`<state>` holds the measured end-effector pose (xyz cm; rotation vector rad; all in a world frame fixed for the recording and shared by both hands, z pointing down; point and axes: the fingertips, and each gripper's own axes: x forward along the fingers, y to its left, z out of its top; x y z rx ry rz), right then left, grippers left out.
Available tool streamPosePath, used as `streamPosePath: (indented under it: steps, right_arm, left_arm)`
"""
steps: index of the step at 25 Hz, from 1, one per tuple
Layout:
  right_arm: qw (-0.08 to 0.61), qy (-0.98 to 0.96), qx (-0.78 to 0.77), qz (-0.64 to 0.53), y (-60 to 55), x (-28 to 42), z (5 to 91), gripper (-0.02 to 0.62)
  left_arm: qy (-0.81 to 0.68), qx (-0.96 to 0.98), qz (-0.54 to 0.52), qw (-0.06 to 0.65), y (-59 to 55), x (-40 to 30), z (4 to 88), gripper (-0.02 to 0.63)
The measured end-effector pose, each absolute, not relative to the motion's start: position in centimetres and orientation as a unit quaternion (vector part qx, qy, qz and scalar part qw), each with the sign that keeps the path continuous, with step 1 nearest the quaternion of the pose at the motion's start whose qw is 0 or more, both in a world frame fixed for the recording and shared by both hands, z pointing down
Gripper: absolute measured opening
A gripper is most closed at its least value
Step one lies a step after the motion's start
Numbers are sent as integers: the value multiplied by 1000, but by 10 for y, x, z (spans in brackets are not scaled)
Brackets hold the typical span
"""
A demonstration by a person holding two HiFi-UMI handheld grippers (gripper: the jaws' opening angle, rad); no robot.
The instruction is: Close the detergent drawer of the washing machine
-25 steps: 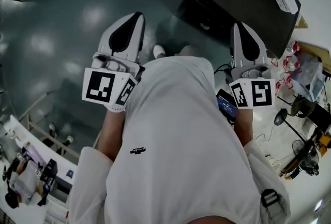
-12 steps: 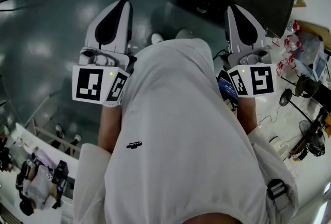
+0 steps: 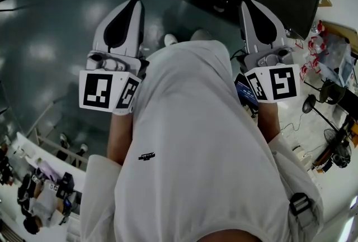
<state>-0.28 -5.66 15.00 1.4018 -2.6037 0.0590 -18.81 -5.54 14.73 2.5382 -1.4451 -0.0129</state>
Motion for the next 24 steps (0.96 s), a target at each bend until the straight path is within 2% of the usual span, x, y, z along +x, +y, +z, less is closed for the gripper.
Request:
streamPosePath:
  steps: [24]
  right_arm:
    - [87,-881,465,26,-38,-9,149,-8]
  left_arm:
    - [-476,872,-3,118,-38,-176,151,18]
